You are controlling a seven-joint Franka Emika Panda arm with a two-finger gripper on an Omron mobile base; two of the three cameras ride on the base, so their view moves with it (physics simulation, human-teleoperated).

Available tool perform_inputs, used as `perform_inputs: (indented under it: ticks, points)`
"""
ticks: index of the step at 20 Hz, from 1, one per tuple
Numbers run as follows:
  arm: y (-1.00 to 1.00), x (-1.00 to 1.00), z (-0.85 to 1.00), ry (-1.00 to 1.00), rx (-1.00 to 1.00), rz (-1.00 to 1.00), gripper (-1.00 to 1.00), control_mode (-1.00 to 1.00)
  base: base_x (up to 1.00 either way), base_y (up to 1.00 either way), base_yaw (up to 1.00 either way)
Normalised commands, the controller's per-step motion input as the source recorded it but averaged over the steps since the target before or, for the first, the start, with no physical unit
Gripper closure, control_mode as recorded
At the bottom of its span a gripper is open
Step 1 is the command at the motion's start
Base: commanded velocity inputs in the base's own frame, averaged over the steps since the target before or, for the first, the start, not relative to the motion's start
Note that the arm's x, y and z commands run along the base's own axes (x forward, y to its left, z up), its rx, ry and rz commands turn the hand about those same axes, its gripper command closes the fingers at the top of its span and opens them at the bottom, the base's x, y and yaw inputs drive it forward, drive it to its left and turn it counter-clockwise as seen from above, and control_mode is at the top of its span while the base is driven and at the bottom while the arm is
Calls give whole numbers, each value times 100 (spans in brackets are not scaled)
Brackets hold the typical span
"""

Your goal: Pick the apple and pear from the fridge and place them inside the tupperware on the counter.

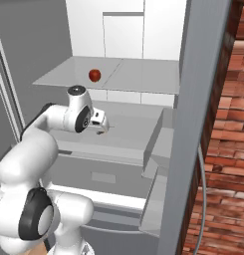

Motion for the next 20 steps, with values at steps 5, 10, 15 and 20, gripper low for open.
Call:
perform_inputs:
  ticks: [5, 10, 15, 20]
  points:
    - [4, 21, -30, 0, 0, 0, -100, -100, 0, 0, 0]
    - [5, 32, -22, 0, 0, -1, -100, -100, 0, 0, 0]
    - [6, 33, -19, 0, 0, -1, -100, -100, 0, 0, 0]
    - [2, 29, -9, 0, 0, -3, -100, -100, 0, 0, 0]
